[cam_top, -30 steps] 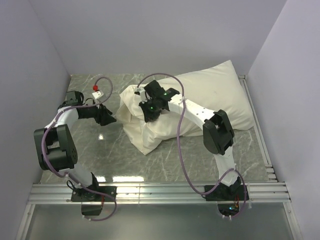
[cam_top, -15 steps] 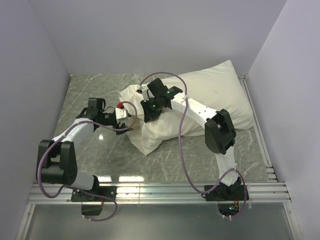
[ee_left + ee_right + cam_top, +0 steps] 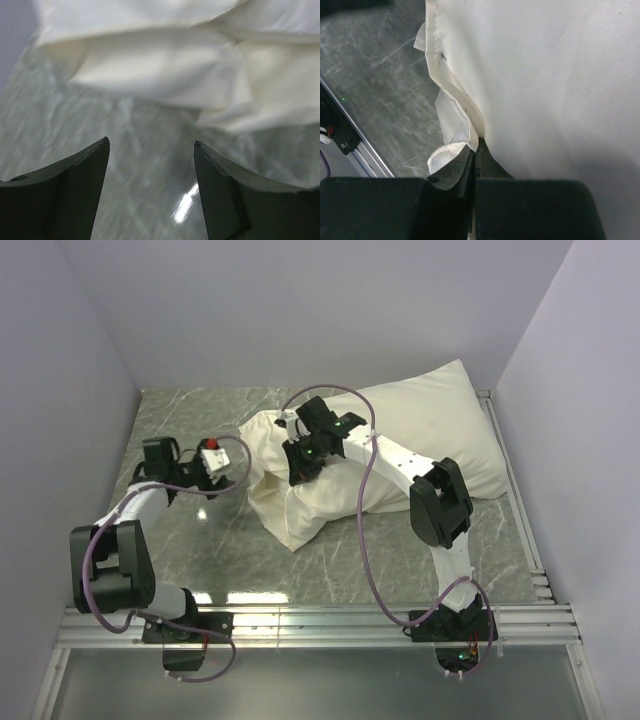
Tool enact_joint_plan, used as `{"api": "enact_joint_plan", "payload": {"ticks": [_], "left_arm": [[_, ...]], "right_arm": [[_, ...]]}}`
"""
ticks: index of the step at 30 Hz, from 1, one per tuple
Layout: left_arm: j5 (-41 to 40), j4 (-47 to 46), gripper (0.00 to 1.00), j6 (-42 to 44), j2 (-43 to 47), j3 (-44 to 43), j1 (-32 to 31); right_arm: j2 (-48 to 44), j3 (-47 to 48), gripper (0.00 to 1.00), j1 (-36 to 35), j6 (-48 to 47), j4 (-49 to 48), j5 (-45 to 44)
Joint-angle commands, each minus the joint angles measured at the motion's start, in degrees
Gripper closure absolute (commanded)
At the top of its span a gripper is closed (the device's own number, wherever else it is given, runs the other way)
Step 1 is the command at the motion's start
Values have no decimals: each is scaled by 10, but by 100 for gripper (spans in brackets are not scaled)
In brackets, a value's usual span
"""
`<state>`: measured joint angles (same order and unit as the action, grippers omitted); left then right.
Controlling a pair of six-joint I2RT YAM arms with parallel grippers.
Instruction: Put the pillow into the pillowcase
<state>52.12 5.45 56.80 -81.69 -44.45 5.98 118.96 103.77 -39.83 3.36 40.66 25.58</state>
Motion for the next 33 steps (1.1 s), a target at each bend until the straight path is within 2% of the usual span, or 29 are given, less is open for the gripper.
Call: {"api": "enact_joint_plan", "payload": {"ticks": [1, 3, 4, 5, 7, 9, 12, 15, 21, 29, 32, 33], "left_arm": [[27, 59, 27, 76, 42, -25, 53], [53, 89, 27, 97, 51, -39, 54], [70, 188, 27, 173, 50, -51, 53], [88, 233, 27, 220, 49, -61, 48], [105, 263, 27, 239, 56, -63, 13], [99, 230, 27, 220, 62, -32, -37], [59, 82, 26, 116, 69, 27, -110], [33, 2, 27, 80, 30, 29, -157], [-29, -113, 25, 18, -86, -2, -180], [-62, -84, 25, 69, -187, -69, -195], [-62, 4, 31, 95, -213, -122, -197], [-59, 36, 39, 122, -227, -140, -199]], "right_arm": [[-25, -7, 100, 12, 0, 30, 1], [-28, -5, 100, 11, 2, 29, 3], [-28, -4, 100, 12, 2, 29, 3], [-28, -1, 100, 12, 3, 29, 3], [-27, 2, 100, 12, 5, 29, 3], [-27, 0, 100, 13, 9, 25, 7], [-26, 4, 100, 13, 11, 28, 12], [-32, 0, 100, 15, 14, 28, 16], [-42, -8, 100, 22, 29, 25, 38], [-43, -8, 100, 27, 48, 20, 63], [-41, -6, 100, 29, 54, 17, 69], [-40, -7, 100, 30, 58, 16, 69]]}}
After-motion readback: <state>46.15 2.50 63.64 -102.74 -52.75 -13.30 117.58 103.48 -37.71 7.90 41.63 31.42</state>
